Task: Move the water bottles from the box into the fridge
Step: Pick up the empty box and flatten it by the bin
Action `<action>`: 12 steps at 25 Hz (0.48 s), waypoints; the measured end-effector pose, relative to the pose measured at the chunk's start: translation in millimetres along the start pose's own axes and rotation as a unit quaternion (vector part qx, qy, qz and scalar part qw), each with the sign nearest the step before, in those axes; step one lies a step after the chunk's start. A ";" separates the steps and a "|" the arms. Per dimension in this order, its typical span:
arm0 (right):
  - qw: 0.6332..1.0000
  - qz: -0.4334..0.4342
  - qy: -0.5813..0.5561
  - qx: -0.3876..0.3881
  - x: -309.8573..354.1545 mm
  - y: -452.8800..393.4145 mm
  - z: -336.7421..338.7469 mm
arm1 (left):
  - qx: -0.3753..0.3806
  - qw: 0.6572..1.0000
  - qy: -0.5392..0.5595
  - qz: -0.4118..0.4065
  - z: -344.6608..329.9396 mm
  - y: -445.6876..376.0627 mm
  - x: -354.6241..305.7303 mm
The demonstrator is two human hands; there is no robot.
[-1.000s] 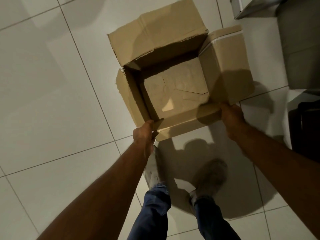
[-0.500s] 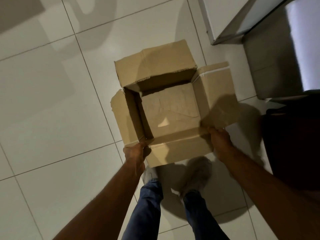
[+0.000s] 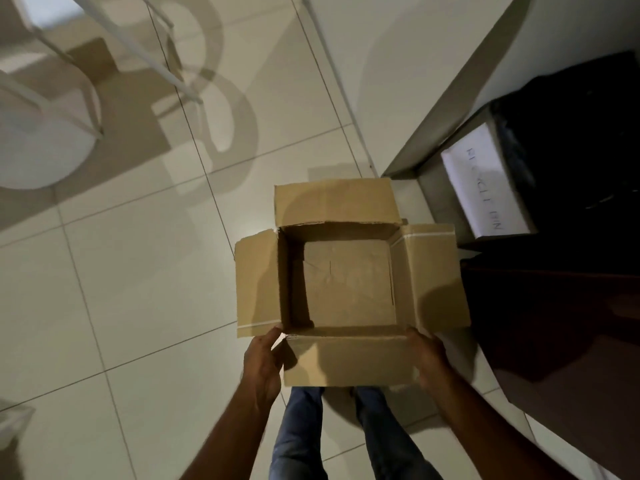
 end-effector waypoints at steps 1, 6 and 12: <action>1.000 -0.001 0.009 -0.008 4.6 25.1 8.5 | 0.017 1.000 -0.005 -0.017 -2.6 23.7 -12.2; 0.999 0.033 0.009 0.004 30.2 151.1 40.3 | 0.082 0.994 -0.040 -0.059 -13.8 135.2 -72.6; 0.989 0.107 -0.029 0.098 59.9 276.3 48.2 | 0.081 0.997 -0.002 -0.002 -23.8 230.9 -113.6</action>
Point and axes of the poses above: each hand's wrist, its own y-axis away from the middle knuckle, its own z-axis out of the back of the hand, x = y × z, the point moved 10 cm from there along -y, towards the middle knuckle, and after that the axes turned 8 degrees about x, right-handed, at the moved point
